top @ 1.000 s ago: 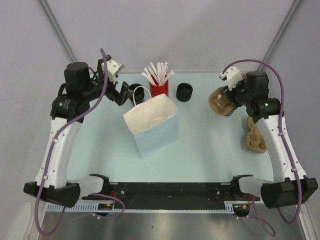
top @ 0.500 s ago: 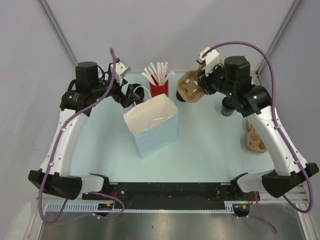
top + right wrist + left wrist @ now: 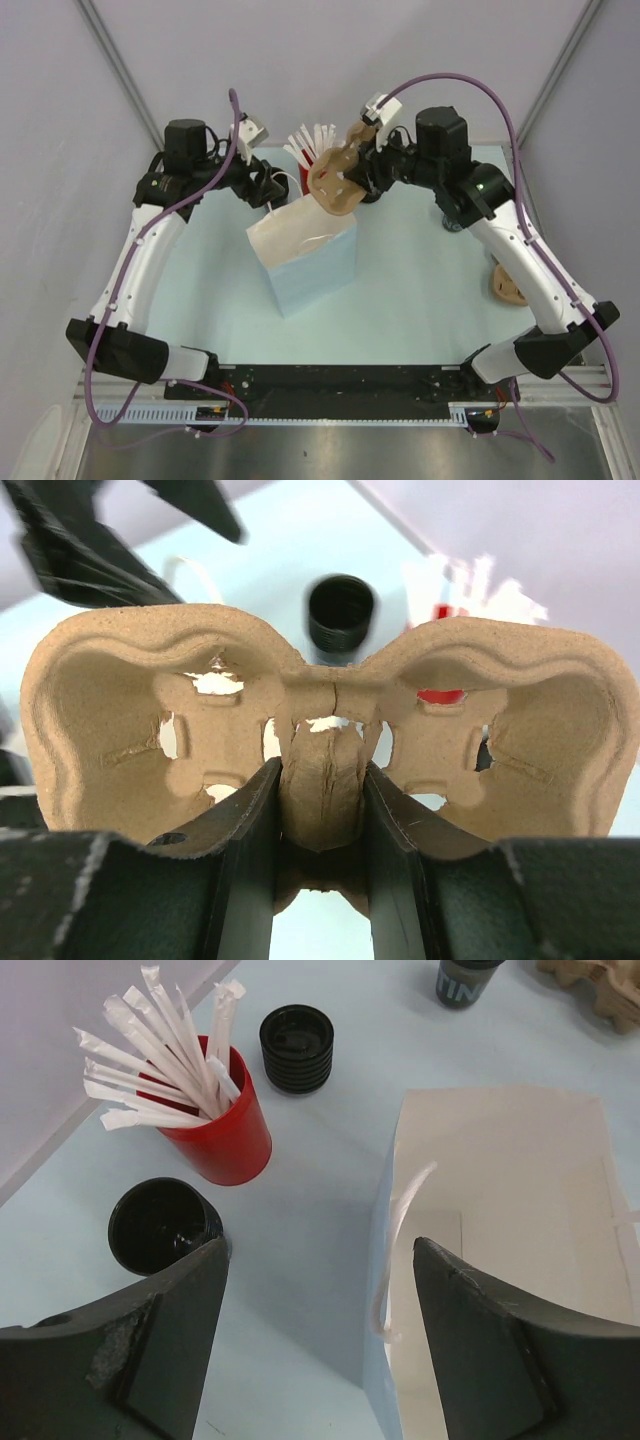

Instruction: Pack the takeout coffee

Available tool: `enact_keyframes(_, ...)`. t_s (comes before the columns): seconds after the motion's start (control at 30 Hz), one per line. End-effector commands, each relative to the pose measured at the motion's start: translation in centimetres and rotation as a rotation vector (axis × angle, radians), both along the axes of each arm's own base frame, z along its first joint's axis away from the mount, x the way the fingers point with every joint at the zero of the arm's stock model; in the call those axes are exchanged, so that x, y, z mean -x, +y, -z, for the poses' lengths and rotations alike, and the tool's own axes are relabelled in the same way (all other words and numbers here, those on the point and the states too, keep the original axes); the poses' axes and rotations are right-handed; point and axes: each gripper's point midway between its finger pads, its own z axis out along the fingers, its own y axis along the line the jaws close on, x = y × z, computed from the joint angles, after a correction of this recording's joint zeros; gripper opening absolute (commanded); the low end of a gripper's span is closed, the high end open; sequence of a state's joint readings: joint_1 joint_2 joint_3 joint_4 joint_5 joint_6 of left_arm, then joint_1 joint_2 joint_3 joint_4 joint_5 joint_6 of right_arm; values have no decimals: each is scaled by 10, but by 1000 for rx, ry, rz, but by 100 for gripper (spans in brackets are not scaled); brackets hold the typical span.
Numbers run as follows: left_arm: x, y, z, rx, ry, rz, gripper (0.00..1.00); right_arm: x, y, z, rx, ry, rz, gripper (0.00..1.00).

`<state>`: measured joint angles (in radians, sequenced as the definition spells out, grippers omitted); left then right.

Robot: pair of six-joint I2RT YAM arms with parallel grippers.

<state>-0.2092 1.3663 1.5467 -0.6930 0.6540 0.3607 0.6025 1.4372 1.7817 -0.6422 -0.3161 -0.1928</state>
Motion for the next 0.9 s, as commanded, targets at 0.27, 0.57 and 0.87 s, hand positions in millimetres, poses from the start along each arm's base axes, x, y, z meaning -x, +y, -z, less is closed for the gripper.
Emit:
enact_keyframes(0.27,3,-4,-33,70,-83,-5,83,53,82,-14,-183,184,-317,36)
enact_keyframes(0.57,-2,-3,-32,79,-84,-29,81,68,95,-1,-221,282,-375,36)
enact_keyframes(0.87,-5,-5,-30,85,-79,-24,78,70,106,24,-236,394,-401,35)
